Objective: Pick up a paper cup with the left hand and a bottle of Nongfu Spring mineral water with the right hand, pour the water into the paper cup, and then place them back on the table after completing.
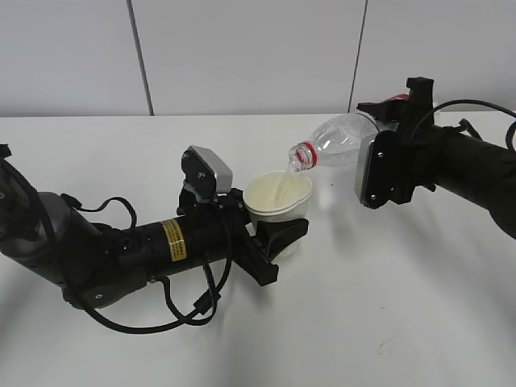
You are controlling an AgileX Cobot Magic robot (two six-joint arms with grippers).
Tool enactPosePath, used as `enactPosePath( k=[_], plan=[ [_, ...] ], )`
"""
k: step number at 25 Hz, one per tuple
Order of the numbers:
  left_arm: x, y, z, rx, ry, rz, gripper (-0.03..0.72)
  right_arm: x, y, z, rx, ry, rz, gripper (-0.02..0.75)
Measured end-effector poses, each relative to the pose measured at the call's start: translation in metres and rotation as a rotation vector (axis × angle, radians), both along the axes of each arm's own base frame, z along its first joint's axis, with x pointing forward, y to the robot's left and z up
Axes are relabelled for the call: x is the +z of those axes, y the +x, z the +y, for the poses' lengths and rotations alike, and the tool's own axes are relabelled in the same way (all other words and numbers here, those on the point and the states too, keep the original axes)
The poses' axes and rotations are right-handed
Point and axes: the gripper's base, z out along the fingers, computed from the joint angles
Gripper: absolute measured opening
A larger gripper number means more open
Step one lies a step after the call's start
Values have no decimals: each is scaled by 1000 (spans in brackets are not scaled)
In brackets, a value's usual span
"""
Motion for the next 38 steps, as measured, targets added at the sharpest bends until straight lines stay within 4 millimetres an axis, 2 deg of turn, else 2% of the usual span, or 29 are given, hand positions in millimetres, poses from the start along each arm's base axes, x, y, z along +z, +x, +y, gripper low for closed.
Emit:
enactPosePath(
  k=[38],
  plan=[
    [-1,0,0,1,6,3,380,2,1,0,0,-13,-29,428]
  ],
)
